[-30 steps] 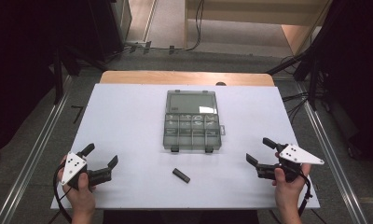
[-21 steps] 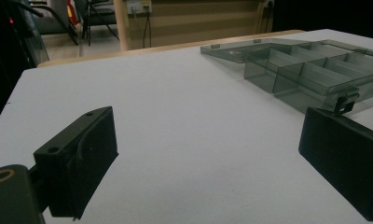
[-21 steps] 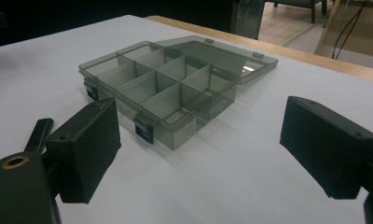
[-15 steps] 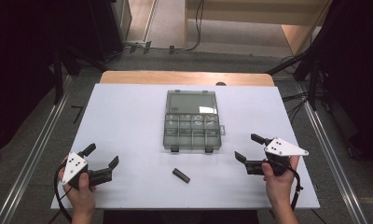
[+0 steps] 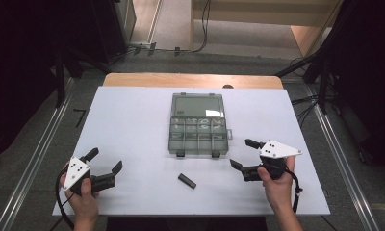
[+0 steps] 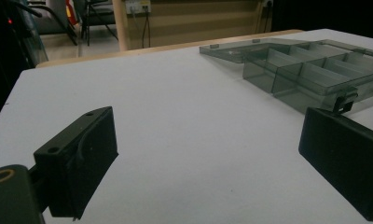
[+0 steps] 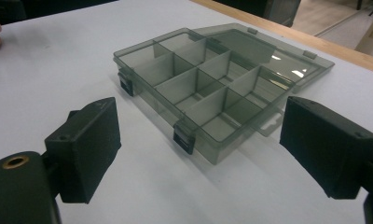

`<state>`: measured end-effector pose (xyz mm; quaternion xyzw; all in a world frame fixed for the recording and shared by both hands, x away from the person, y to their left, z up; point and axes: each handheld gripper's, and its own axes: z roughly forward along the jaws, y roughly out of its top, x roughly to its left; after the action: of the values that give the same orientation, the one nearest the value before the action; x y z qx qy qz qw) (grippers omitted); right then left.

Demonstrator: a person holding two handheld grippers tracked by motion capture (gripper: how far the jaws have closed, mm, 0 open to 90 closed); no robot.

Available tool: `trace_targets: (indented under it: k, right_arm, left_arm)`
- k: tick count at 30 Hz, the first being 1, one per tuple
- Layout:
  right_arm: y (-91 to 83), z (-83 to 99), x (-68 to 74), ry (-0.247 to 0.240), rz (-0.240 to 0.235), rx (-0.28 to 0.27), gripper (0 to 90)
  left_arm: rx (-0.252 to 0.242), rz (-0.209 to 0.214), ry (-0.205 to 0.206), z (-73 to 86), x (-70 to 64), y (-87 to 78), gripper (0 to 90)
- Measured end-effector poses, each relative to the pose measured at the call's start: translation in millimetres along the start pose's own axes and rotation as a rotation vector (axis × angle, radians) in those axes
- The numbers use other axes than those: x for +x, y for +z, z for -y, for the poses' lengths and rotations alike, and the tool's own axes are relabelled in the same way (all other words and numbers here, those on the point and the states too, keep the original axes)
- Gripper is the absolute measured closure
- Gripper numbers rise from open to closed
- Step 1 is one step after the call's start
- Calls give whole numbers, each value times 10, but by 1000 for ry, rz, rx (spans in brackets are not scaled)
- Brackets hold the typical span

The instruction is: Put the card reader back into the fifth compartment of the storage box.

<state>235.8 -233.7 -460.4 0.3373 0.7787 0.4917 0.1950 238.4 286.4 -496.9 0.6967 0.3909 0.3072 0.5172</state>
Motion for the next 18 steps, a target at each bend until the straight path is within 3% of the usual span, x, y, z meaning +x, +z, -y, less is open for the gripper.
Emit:
trace_targets:
  k: [18]
  right_arm:
    - [229, -147, 231, -56, -82, 44, 105]
  left_arm:
    - [-2, 5, 2, -1, -1, -2, 43]
